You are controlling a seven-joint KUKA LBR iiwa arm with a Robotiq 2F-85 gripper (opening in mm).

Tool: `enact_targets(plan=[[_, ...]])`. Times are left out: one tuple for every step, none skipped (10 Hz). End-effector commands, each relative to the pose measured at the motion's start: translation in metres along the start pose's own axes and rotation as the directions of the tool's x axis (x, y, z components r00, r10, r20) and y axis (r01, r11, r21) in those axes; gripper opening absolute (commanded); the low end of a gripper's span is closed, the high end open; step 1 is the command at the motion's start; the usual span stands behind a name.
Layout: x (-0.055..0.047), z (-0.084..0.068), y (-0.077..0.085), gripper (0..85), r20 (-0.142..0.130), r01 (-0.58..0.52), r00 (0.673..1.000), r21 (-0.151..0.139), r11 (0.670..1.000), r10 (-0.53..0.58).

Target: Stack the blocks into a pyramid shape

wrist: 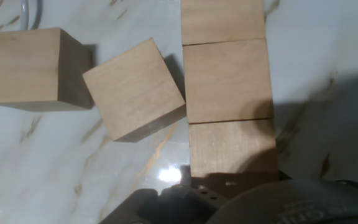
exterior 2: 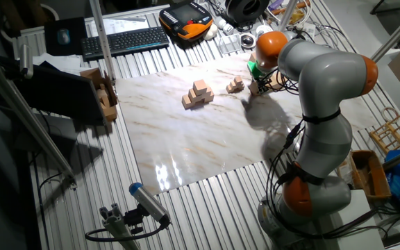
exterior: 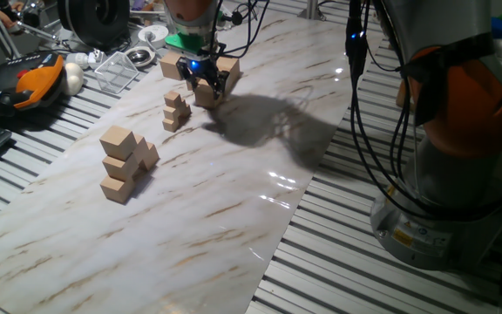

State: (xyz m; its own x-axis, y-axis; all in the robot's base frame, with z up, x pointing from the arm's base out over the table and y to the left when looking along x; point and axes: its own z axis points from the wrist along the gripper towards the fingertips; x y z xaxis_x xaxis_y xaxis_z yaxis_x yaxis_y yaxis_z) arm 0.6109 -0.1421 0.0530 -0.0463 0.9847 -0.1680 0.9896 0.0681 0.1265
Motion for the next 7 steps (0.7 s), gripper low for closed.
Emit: enact_targets(plan=[[0.0002, 0.0004, -0.0003, 17.0, 0.0, 0.001, 1.0, 0.004, 1.0, -0.001], [0.0001, 0.0004, -0.0003, 17.0, -0.001, 0.003, 1.0, 0.007, 1.0, -0.003], [0.0, 0.0005, -0.0003, 34.0, -0.001, 0.006, 1.0, 0.014, 1.0, -0.006], [0.0, 0.0004, -0.0003, 34.0, -0.001, 0.007, 1.0, 0.016, 1.0, -0.007], [0.0001, 0.0002, -0.0003, 34.0, 0.0, 0.007, 1.0, 0.018, 1.0, -0.007], [0.0001, 0.0001, -0.0003, 34.0, 0.003, 0.008, 1.0, 0.018, 1.0, -0.008], [0.0001, -0.0001, -0.0003, 34.0, 0.003, 0.009, 1.0, 0.019, 1.0, -0.009]])
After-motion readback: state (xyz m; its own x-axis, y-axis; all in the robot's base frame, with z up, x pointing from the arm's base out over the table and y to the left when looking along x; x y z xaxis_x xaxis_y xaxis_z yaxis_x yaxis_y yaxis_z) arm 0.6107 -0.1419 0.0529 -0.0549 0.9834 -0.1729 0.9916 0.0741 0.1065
